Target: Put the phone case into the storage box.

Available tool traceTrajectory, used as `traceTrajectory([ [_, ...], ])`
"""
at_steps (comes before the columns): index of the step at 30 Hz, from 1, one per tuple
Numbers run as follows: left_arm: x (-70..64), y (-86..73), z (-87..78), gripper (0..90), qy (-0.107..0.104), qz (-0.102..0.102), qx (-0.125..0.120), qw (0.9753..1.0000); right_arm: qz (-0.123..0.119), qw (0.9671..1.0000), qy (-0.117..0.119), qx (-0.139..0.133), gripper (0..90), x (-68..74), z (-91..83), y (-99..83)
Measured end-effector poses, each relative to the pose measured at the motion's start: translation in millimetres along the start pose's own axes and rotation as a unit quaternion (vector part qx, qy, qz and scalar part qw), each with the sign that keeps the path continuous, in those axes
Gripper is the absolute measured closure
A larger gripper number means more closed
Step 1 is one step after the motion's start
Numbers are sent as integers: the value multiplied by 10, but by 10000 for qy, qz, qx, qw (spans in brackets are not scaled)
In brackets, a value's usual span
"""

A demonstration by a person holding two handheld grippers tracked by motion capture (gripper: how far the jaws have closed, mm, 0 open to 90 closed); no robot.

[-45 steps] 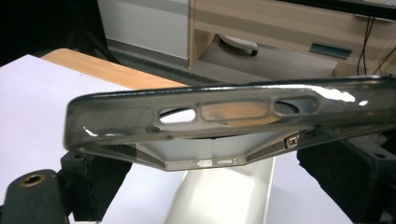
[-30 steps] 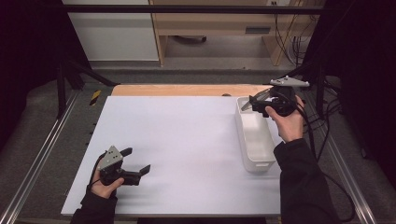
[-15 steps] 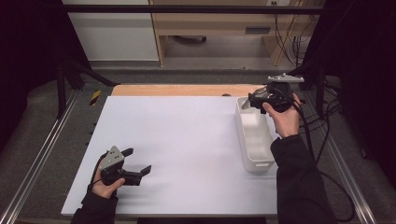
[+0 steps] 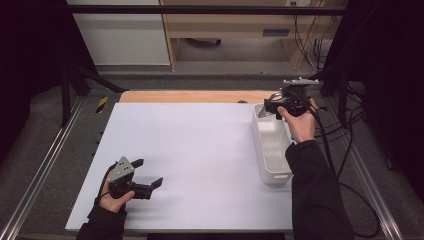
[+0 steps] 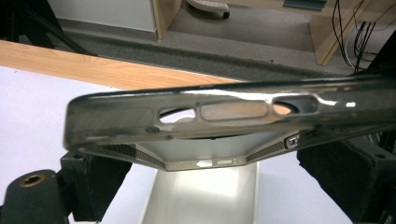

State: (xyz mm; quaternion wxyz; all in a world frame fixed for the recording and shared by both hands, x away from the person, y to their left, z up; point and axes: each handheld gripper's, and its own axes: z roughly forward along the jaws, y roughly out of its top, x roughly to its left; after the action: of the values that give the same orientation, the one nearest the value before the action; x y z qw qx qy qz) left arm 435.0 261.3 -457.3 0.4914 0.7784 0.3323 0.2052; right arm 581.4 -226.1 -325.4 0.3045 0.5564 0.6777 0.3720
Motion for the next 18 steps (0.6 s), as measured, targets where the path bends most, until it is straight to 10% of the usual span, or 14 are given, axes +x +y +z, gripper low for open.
traceTrajectory([
  [18,-2,-7,22,0,-32,40,41,10000,132,9991,-219,336,115,-10,308,15],
])
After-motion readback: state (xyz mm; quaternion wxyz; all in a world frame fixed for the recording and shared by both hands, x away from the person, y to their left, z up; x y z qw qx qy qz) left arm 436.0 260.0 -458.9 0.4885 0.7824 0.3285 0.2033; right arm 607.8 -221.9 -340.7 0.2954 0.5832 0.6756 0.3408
